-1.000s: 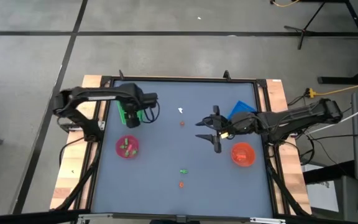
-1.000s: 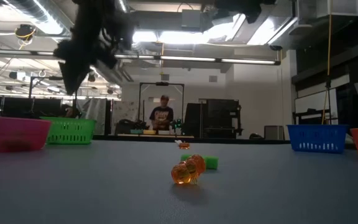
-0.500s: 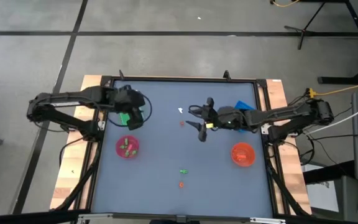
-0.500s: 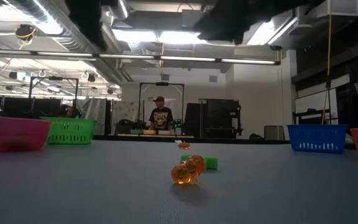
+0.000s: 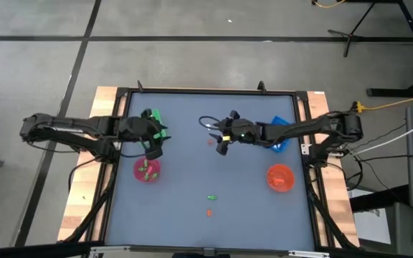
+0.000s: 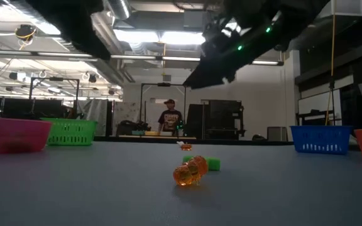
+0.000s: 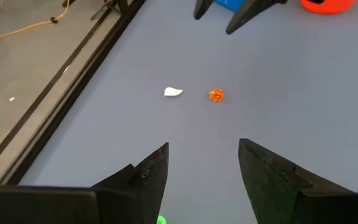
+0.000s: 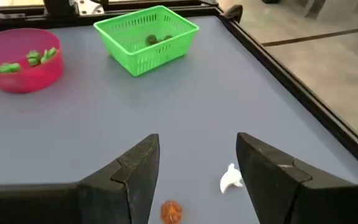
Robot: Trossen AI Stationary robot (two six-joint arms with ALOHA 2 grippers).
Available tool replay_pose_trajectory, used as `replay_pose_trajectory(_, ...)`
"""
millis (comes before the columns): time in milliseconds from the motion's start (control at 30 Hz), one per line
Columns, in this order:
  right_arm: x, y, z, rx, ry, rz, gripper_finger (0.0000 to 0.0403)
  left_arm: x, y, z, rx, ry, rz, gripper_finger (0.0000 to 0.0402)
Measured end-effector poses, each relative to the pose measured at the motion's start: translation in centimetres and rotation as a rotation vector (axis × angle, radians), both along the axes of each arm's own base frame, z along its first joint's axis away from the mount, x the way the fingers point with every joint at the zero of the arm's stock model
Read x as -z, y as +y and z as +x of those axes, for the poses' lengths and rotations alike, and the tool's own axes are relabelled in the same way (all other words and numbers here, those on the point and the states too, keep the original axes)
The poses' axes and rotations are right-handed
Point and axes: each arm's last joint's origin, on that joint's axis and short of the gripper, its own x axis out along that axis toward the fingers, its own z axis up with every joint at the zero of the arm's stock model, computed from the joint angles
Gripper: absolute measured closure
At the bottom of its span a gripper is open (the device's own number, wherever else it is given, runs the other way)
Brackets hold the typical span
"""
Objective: Sort Halloween decoration
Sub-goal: Put the small orange pumpkin toy into the transparent orange bowl
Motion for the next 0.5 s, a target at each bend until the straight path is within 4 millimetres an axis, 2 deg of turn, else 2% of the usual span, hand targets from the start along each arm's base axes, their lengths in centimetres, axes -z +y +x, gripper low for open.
replay_pose_trajectory(267, 3.8, -0.3, 2.1, -0.058, -0.006, 0.036, 0.0189, 2.4, 0.0, 0.0, 0.0, -0.032, -0.001, 0.0224)
replay_pose_trajectory(500, 7.5, -0.4, 2.7, -0.058, 0.083, 0.046, 0.0189, 2.7, 0.0, 0.1, 0.0, -0.05, -0.001, 0.0224)
